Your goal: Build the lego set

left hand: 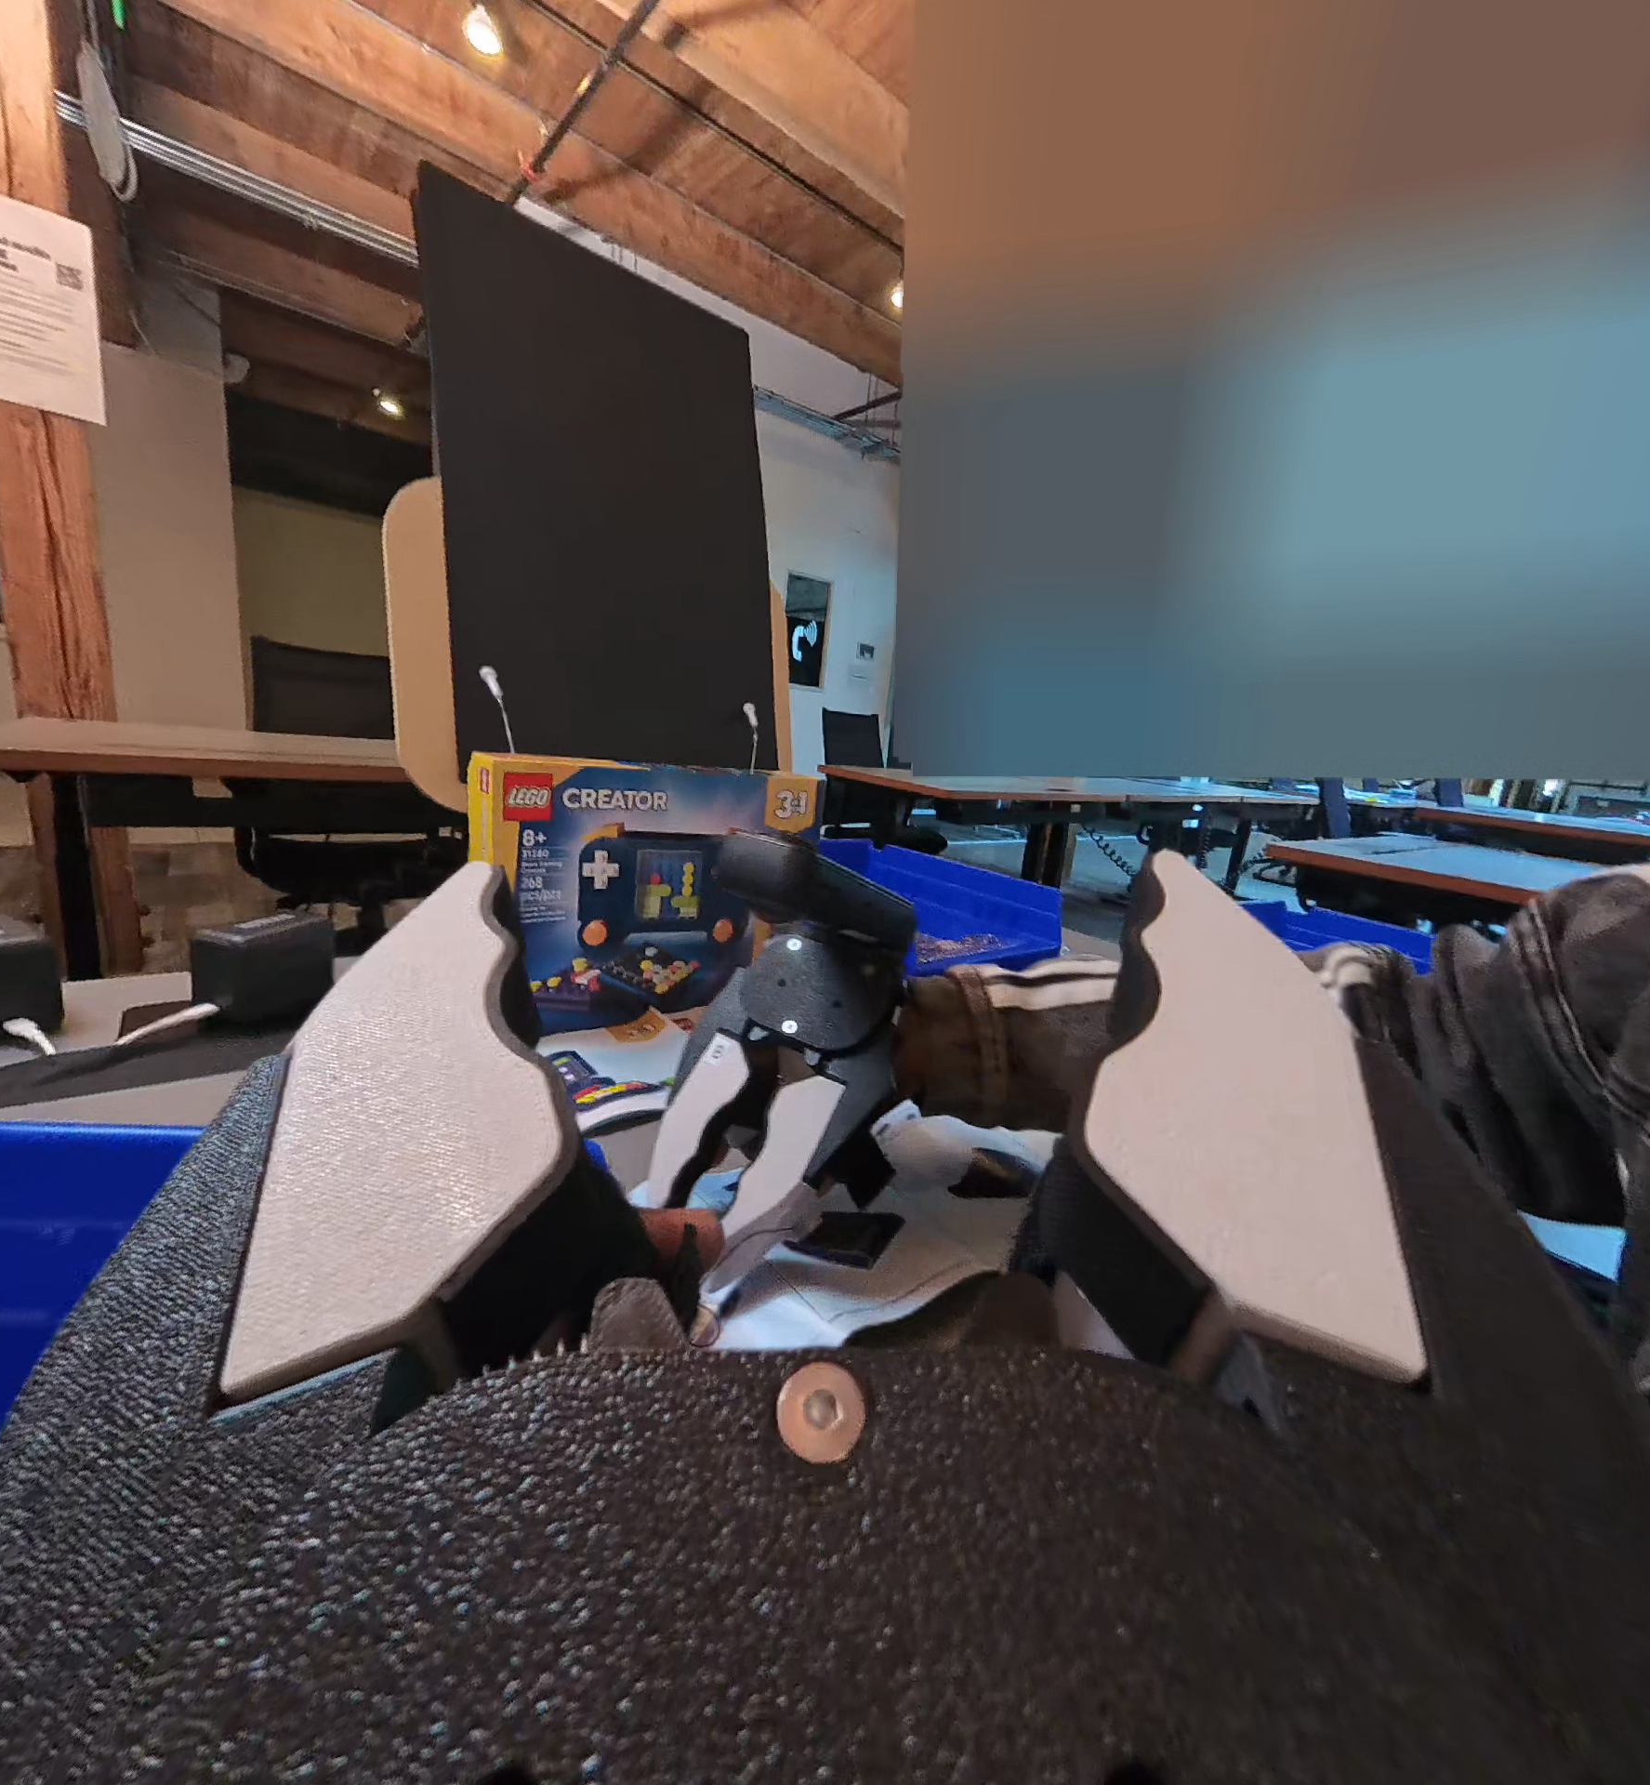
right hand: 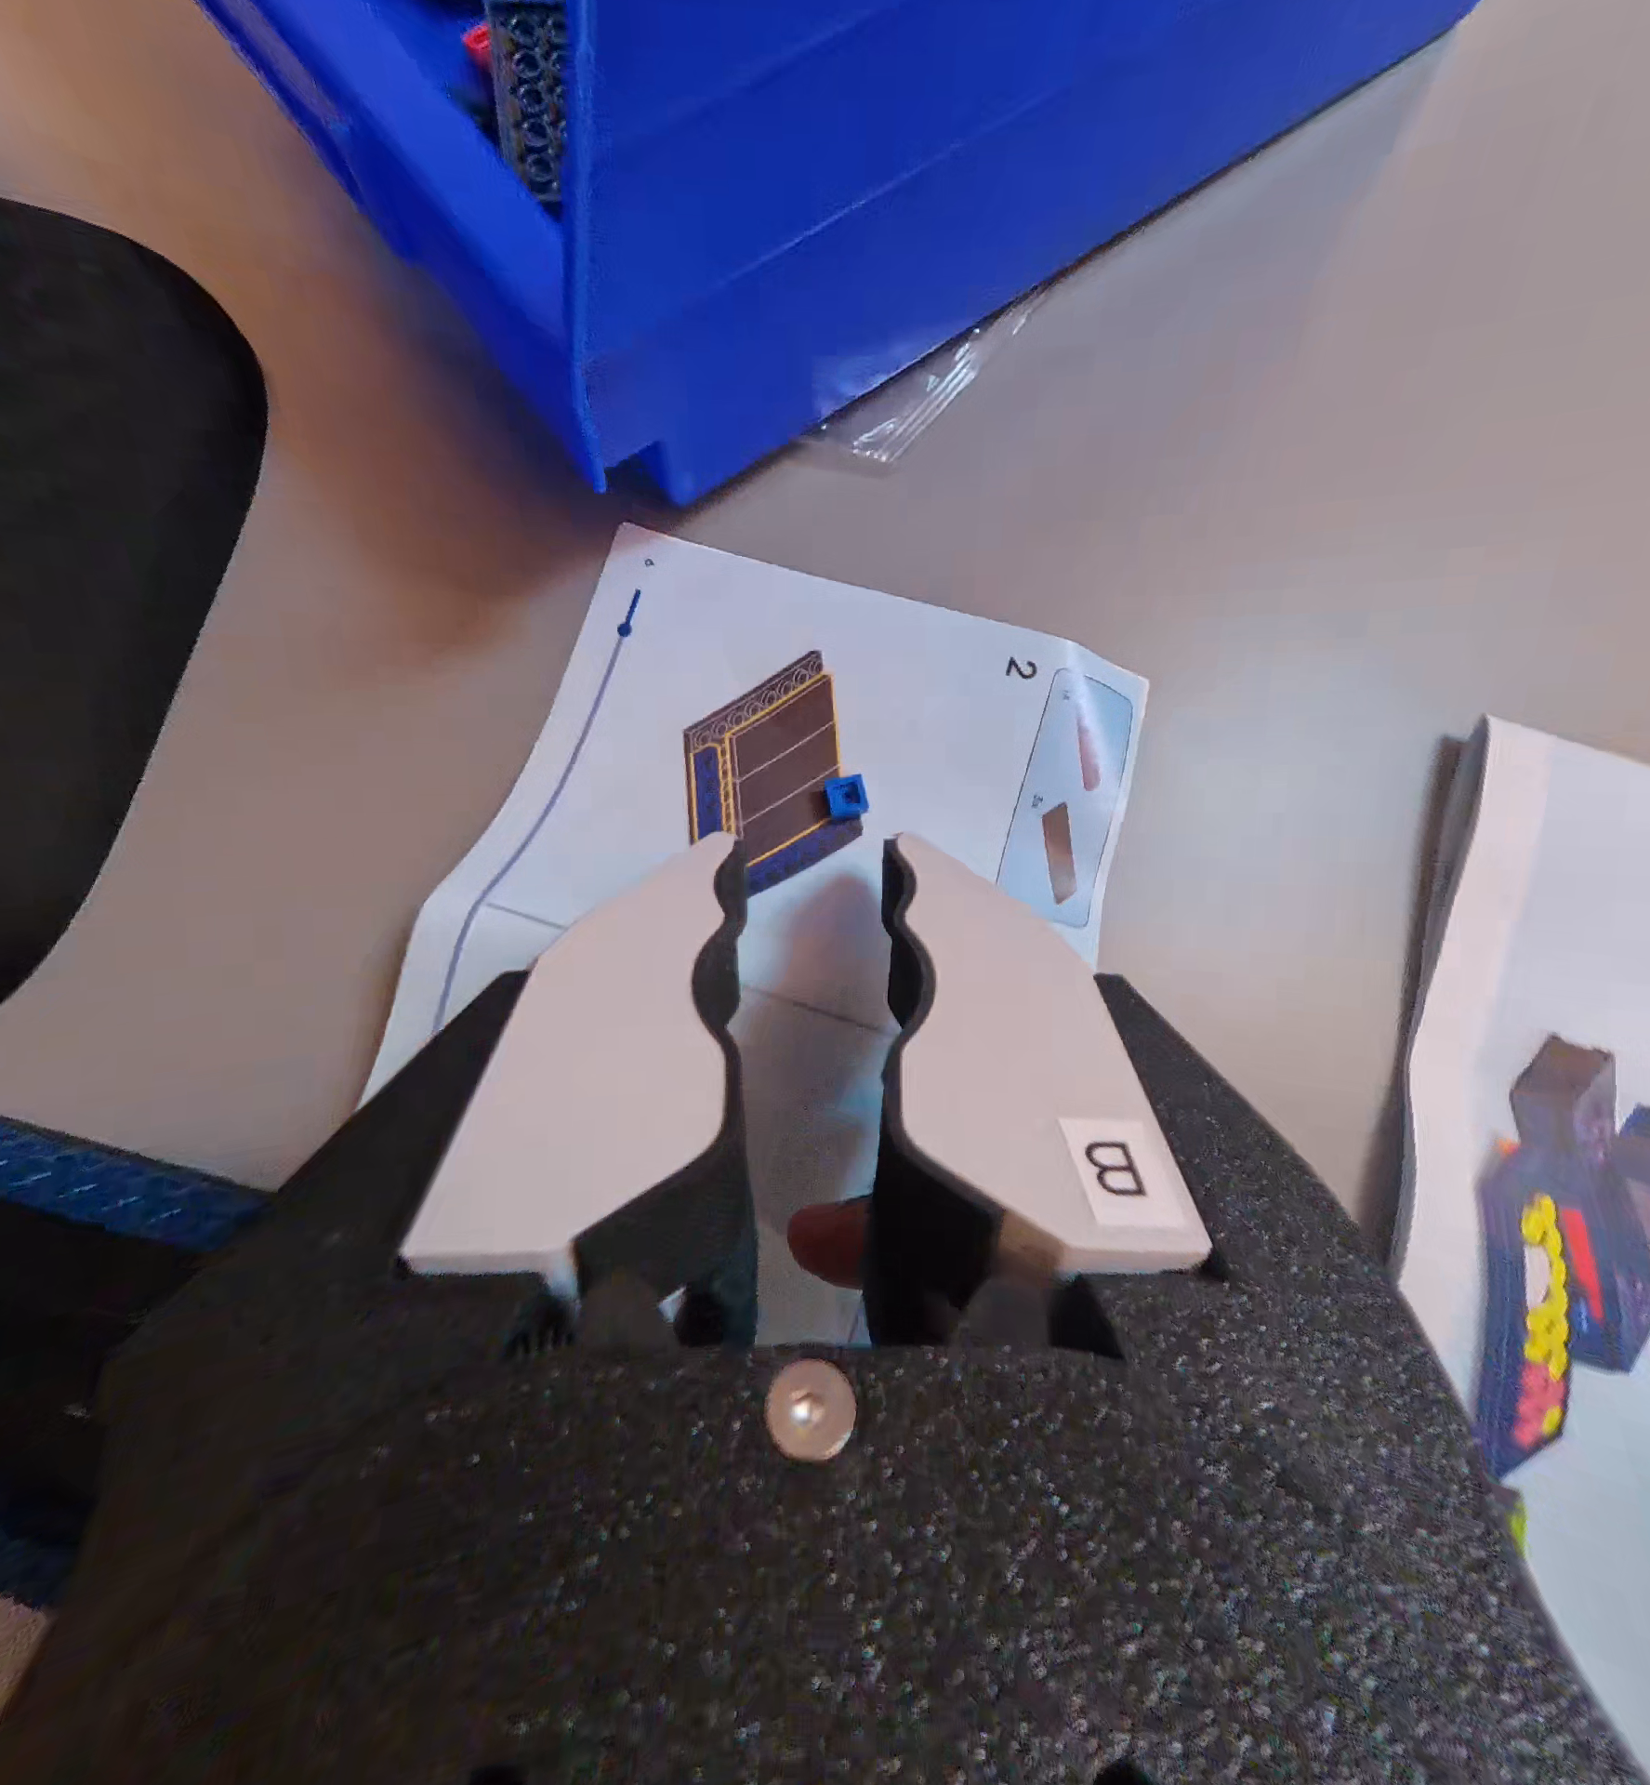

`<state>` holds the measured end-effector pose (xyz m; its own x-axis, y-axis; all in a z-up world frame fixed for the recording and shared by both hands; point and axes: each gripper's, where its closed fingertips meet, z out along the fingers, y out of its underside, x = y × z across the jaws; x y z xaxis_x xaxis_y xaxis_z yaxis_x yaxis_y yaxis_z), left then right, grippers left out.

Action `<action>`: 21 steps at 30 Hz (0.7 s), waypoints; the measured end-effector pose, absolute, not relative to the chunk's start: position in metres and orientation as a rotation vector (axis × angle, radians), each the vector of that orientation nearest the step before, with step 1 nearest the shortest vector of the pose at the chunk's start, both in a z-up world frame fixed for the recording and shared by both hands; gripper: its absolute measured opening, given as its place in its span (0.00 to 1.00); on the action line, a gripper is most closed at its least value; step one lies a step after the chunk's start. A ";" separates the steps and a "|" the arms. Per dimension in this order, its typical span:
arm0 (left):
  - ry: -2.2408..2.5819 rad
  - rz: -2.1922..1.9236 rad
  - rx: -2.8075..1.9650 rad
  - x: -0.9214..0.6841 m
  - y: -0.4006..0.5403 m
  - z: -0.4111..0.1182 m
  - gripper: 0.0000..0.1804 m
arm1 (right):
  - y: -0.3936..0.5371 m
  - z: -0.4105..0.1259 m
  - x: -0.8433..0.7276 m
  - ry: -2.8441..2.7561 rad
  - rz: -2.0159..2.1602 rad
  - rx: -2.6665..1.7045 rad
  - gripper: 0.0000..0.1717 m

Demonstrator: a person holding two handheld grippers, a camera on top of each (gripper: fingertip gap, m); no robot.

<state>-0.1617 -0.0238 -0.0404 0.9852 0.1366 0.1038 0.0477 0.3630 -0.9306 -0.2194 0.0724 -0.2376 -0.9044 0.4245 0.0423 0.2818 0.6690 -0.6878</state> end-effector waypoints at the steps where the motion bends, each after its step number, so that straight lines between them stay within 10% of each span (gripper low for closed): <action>1: -0.172 0.045 -1.201 -0.161 -0.023 -0.043 0.64 | 0.071 -0.238 -0.222 -2.689 1.055 -0.562 0.15; 12: -0.170 0.035 -1.232 -0.163 -0.019 -0.058 0.61 | 0.062 -0.242 -0.230 -2.694 1.071 -0.556 0.05; 21: 0.019 0.286 -1.220 -0.143 0.017 -0.049 0.26 | 0.073 -0.050 -0.173 -1.047 3.173 -1.444 0.04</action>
<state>-0.1429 0.0172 -0.0492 0.9641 0.2062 -0.1674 -0.2269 0.3123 -0.9225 -0.1733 0.0733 -0.0496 -0.5824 -0.2026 -0.7872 0.6314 -0.7226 -0.2812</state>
